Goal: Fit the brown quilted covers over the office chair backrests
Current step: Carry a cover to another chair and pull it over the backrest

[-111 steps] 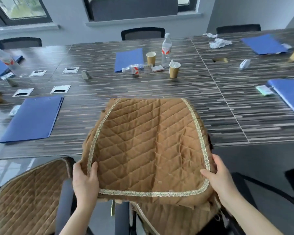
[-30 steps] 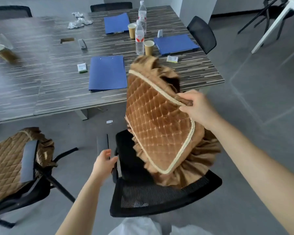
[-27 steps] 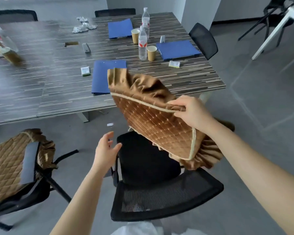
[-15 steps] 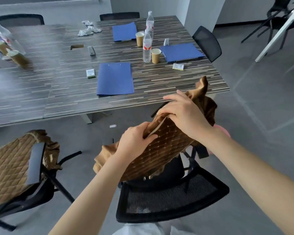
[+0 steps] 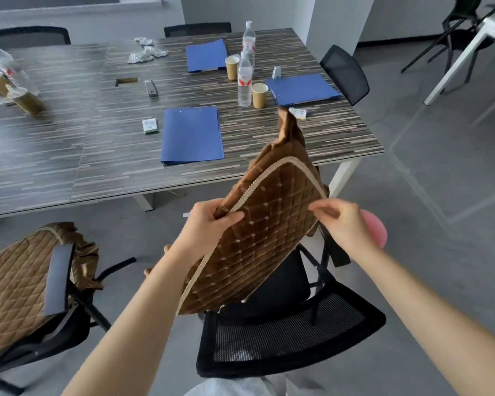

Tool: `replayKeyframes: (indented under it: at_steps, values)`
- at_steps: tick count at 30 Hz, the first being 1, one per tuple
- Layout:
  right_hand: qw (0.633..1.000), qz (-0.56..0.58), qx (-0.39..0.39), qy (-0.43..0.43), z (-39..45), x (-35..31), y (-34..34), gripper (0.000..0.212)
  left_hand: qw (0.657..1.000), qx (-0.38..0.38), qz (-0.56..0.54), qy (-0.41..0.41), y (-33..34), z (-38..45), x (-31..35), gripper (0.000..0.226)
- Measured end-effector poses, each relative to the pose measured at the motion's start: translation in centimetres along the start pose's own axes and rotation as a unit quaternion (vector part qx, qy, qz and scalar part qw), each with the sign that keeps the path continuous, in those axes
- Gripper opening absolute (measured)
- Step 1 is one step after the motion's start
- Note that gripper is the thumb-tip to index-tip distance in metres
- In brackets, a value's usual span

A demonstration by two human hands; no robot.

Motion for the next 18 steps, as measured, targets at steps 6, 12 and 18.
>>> replayKeyframes:
  at_steps: [6,12,18]
  values:
    - [0.937,0.029,-0.178,0.300,-0.5,10.1,4.3,0.056,0.986,0.029,-0.162,0.005,-5.2,-0.7,1.6,0.008]
    - [0.904,0.226,-0.114,0.346,2.8,11.7,2.3,0.057,0.964,0.059,-0.258,0.017,-9.4,-0.8,1.5,0.023]
    - [0.900,0.274,-0.063,0.334,5.0,11.7,1.6,0.068,0.963,0.121,-0.243,-0.011,-11.1,0.2,-3.0,0.014]
Point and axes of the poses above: each hand's wrist, its own z-axis towards the middle knuckle, its own y-axis out of the palm, x = y × z, the point moved 10 cm from there along z, towards the middle knuckle, and after that the axes turned 9 degrees about -z, right-handed, at the moved point
